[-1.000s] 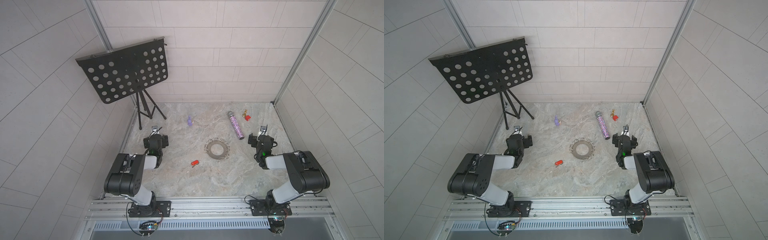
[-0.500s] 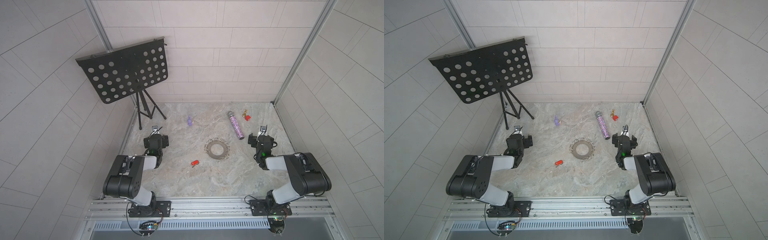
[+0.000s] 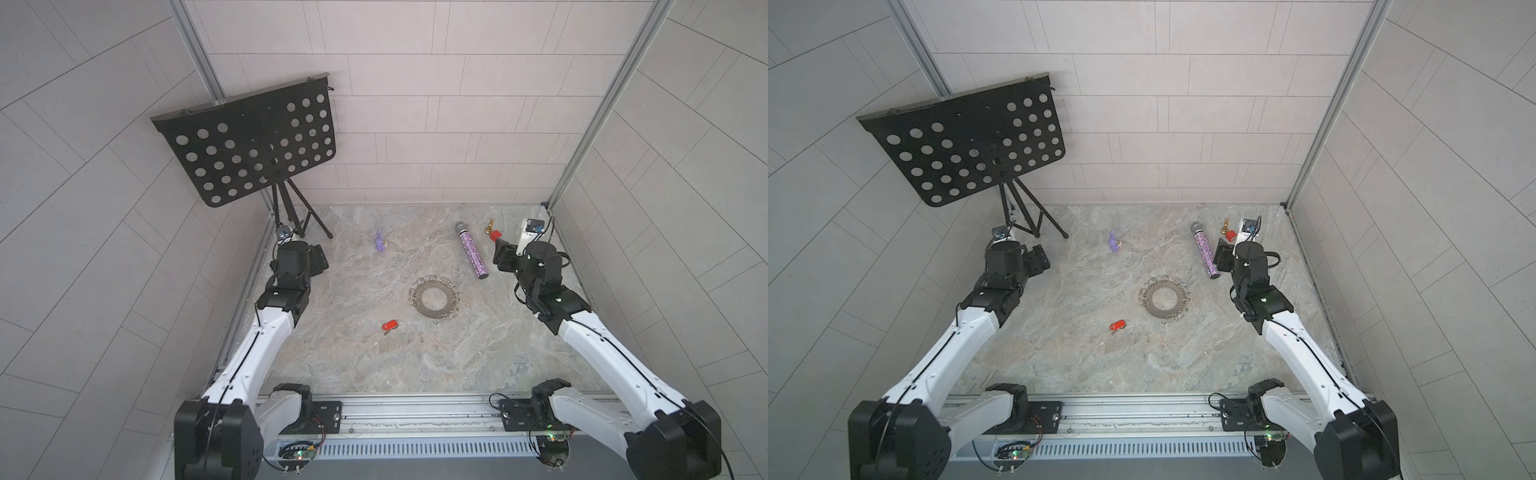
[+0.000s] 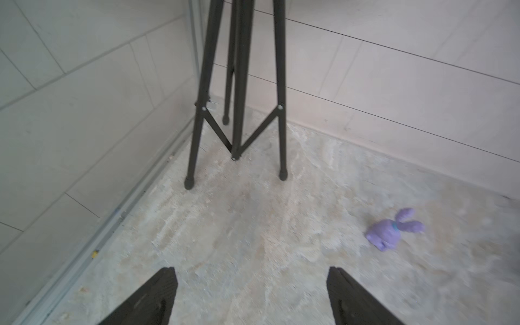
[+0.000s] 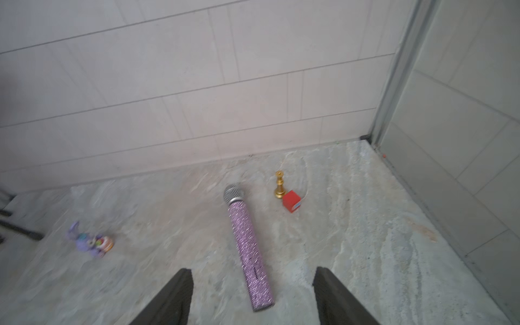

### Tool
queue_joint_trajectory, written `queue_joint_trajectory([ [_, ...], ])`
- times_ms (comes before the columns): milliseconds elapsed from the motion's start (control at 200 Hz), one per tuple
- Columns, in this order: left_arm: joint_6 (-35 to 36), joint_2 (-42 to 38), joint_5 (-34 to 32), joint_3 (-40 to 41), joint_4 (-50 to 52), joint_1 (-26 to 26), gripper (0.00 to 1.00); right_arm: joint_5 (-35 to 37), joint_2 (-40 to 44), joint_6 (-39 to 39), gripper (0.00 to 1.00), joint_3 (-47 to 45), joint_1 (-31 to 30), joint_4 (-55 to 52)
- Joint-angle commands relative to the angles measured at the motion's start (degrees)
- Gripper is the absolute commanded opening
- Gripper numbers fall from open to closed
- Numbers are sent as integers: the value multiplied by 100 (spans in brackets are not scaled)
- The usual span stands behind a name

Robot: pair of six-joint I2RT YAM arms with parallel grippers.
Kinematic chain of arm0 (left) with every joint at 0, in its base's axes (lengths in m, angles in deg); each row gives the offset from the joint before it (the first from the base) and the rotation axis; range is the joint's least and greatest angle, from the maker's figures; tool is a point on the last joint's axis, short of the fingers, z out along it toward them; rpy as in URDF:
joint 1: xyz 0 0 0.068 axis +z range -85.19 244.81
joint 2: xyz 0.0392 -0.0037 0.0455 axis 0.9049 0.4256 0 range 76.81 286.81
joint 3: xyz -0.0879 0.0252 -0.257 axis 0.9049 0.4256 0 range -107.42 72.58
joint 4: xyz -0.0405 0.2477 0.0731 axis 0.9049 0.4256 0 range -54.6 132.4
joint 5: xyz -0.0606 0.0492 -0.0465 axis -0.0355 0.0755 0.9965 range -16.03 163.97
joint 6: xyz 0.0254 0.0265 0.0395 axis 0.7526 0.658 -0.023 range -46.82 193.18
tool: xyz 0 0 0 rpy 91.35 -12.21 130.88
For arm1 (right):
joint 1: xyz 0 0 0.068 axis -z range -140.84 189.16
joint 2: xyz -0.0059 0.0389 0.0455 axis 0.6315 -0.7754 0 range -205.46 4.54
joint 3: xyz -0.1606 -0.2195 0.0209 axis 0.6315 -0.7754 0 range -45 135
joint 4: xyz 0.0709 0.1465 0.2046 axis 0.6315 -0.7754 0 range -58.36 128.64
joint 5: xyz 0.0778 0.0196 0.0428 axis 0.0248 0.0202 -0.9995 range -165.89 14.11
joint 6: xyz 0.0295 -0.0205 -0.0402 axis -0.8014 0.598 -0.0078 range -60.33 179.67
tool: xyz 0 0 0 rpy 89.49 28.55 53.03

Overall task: Attach keys to a key ring
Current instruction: Pick up the keyring from the center of the board.

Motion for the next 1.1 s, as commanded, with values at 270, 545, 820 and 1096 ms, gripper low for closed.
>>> queue_joint_trajectory([
  [270, -1278, -2476, 2659, 957, 1951, -188, 79, -1609, -328, -1380, 44, -1143, -1841, -1401],
  [545, -1590, -2851, 2720, 1317, 1779, -332, 69, -1694, -1366, -1636, 31, -1044, -2327, -697],
  [820, -1742, -2635, 2848, 1478, 1533, -329, 74, -1642, -1728, -1753, 31, -991, -2367, -325],
  [1096, -1766, -2774, 2771, 1506, 1533, -333, 76, -1757, -2347, -1790, 28, -594, -2389, -81],
])
